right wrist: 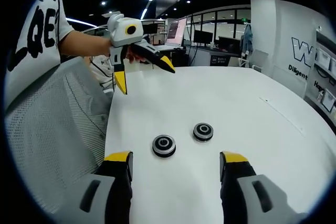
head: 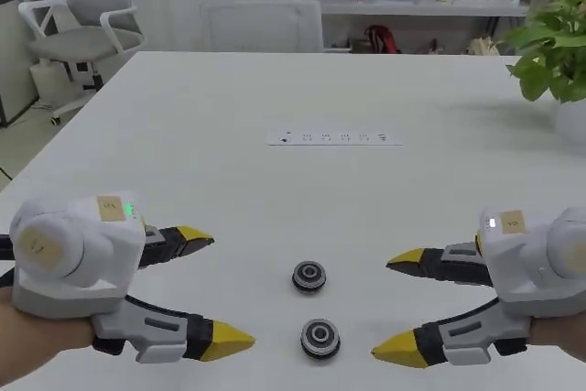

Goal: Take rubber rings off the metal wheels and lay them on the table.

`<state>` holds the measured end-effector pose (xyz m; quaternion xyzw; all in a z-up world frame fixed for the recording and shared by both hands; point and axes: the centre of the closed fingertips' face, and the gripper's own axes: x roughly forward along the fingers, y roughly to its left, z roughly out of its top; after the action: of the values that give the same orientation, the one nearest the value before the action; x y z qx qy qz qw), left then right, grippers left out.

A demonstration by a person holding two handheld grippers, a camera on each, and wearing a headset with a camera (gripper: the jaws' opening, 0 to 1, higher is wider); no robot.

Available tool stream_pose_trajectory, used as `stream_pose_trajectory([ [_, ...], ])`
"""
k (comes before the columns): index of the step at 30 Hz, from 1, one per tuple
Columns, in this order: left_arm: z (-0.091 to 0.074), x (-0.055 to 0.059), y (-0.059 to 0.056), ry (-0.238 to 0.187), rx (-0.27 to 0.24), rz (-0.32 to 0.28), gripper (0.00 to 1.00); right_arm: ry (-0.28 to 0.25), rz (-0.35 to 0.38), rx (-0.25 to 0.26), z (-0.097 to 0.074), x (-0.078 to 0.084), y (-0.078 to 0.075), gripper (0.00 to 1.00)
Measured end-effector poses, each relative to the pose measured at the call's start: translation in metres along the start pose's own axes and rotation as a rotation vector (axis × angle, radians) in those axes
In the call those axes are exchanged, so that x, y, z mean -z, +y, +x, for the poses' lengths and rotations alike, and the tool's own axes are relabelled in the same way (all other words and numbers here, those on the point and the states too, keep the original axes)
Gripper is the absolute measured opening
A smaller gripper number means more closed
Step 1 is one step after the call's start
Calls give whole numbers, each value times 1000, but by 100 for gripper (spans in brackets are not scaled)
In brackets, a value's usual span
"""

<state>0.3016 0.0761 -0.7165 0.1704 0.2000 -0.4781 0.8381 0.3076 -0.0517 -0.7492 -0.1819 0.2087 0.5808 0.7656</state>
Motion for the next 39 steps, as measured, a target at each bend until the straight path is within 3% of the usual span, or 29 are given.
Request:
stream_pose_trajectory([
  [13,17,3,-9,15,54,2,72,27,-5,-57,21,1,10,57],
  [26,35,1,-22,26,111,20,66,38,3,-87,29,4,12,50],
  [39,46,10,-27,57,145,18,58,68,23,-106,38,14,12,44],
])
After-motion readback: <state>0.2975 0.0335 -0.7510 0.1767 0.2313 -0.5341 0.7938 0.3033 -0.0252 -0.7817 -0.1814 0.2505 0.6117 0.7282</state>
